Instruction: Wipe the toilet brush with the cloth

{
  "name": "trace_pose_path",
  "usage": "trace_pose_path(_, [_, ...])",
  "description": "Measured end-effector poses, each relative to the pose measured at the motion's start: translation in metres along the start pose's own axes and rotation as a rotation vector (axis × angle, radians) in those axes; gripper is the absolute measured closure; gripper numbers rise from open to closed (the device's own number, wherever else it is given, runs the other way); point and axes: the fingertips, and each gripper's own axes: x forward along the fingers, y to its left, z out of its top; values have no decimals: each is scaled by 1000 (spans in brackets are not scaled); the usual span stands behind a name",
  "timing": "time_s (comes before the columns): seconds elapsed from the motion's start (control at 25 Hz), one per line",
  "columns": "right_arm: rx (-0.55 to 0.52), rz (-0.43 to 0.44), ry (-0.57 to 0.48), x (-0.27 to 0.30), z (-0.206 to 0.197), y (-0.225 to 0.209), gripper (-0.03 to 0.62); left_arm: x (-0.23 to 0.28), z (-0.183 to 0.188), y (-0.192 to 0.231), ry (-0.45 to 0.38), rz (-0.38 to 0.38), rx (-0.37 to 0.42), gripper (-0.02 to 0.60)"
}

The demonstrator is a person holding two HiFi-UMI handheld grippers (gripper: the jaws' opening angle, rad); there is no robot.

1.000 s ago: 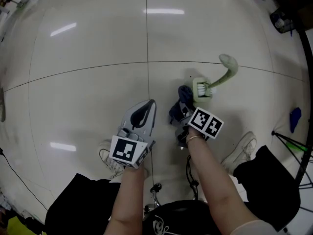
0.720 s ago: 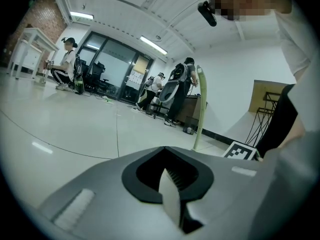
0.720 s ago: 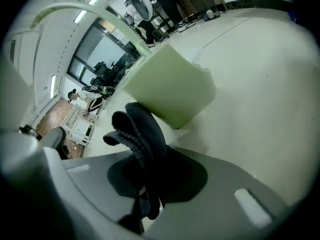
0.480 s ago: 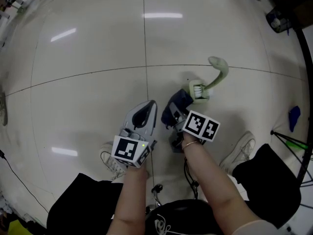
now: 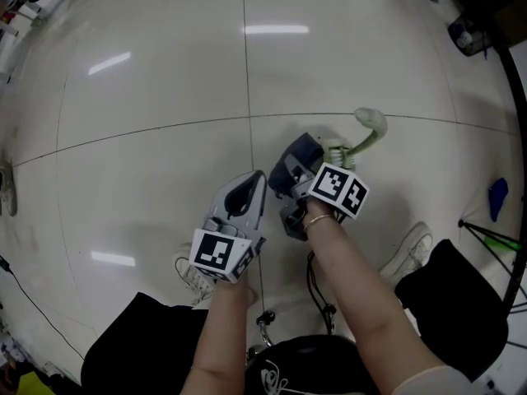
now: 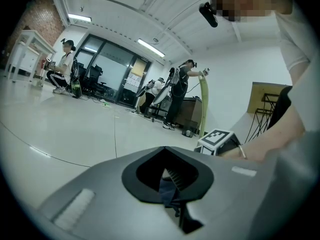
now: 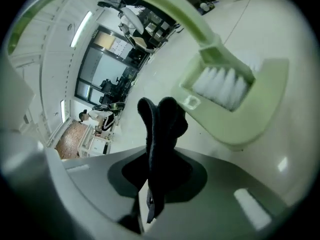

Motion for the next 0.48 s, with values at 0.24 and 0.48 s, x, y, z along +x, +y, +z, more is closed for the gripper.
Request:
trace_pose_path(0.24, [64, -33, -13, -31, -13, -33, 531, 4, -1, 1, 2, -6, -13, 575])
trace_pose_path(0.48, [96, -48, 37, -52, -25, -65, 530, 16, -1, -14, 10, -23, -3, 575])
